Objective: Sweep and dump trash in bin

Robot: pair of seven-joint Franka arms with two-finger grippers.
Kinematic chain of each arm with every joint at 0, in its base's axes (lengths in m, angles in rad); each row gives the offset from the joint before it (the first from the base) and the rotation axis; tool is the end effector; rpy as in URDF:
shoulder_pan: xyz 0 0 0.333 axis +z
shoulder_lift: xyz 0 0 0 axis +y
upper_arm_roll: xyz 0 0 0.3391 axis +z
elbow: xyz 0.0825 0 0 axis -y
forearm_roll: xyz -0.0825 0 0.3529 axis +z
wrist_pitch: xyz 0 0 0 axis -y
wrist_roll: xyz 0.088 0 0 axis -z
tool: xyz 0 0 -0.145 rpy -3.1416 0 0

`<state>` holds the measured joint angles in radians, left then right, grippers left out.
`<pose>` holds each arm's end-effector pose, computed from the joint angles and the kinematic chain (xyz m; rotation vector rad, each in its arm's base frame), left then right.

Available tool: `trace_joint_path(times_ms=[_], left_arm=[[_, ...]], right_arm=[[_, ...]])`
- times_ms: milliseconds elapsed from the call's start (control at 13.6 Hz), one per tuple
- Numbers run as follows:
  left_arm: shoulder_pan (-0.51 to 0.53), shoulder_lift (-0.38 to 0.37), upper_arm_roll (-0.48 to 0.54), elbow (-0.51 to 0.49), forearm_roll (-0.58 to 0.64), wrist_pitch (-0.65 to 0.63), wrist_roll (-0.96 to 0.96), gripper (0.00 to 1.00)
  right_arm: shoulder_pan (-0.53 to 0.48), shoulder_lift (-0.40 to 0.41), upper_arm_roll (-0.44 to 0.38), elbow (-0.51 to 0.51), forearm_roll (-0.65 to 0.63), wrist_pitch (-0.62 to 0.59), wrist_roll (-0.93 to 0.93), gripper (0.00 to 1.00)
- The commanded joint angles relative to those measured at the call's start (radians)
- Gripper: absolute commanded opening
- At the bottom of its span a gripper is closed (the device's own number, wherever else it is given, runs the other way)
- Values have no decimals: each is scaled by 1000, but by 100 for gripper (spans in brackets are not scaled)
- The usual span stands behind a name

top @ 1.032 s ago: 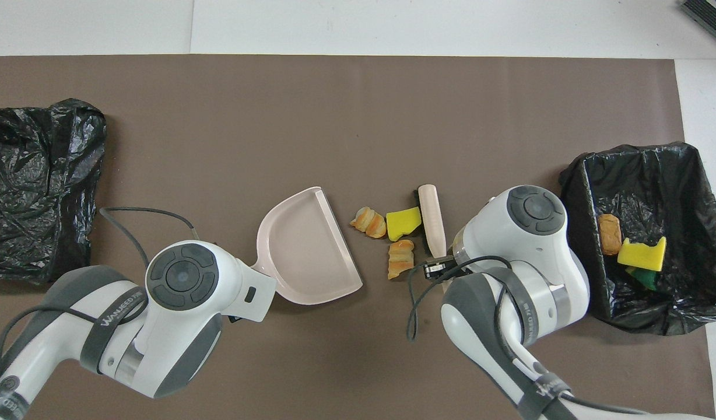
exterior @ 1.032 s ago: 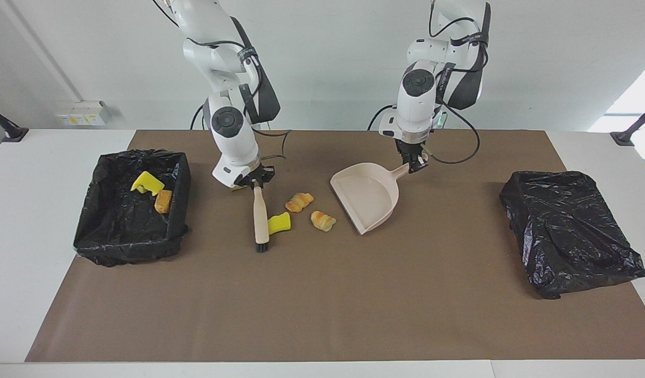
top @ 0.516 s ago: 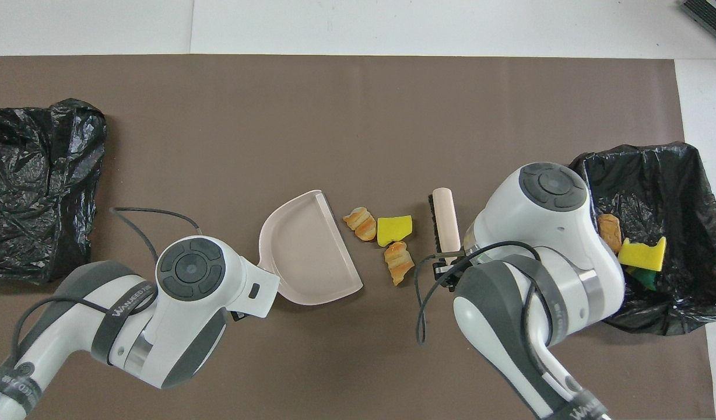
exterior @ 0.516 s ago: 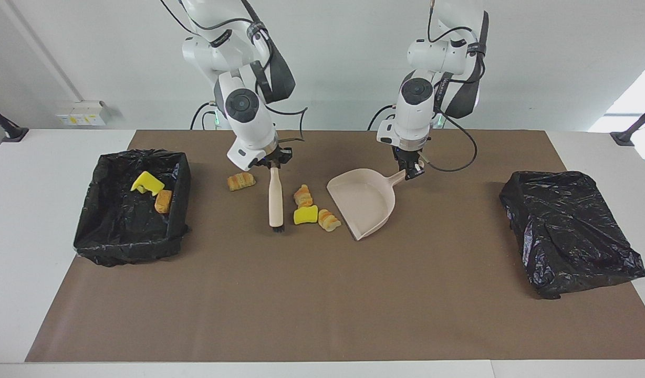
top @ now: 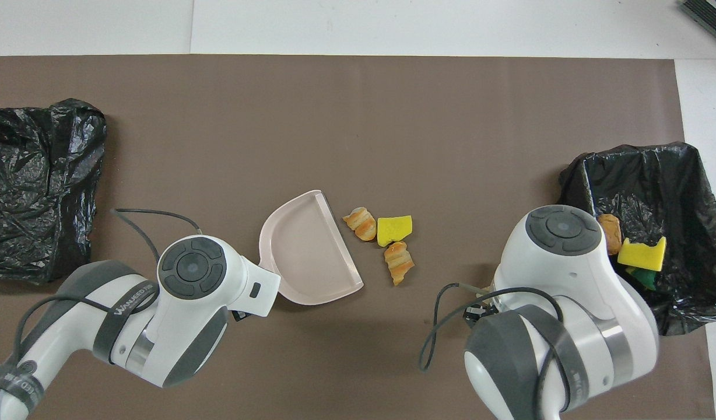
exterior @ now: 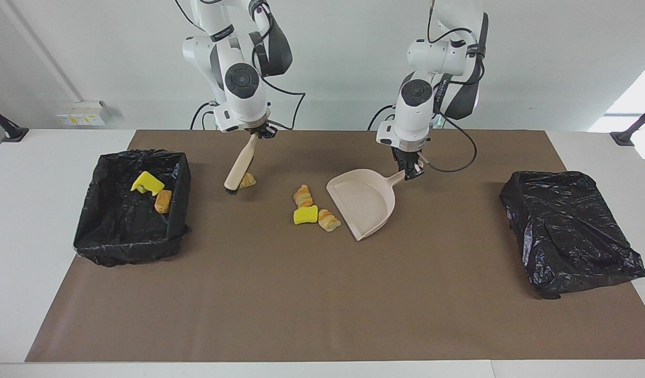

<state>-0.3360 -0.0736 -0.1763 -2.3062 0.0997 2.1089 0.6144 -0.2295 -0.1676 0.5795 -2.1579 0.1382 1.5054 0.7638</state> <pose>0.4013 -0.2169 0.3706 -2.5299 1.6974 0.1981 0.3613 0.1610 0.4318 2.7614 -0.6628 -0.6648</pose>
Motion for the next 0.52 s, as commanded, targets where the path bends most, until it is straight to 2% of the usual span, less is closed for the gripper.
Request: trace_joint_path(times_ms=[0,147,221,442], left_arm=[[-14,0,9,-2,-8,16,-27,0],[-14,0,9,-2,-8,17,-32,0],[-14,2,9,-2,-8,16,-32,0],[-14,2,9,-2,-8,16,-32,0]], right_arm=[[-22,-137,0,-147,40,5,63,0],[-45,-258,-1,-300,124,77,8,0],[-47,-271,-1,-345,148,122,-36,0],[-77,-236,0,-364,155,223,-203,0]])
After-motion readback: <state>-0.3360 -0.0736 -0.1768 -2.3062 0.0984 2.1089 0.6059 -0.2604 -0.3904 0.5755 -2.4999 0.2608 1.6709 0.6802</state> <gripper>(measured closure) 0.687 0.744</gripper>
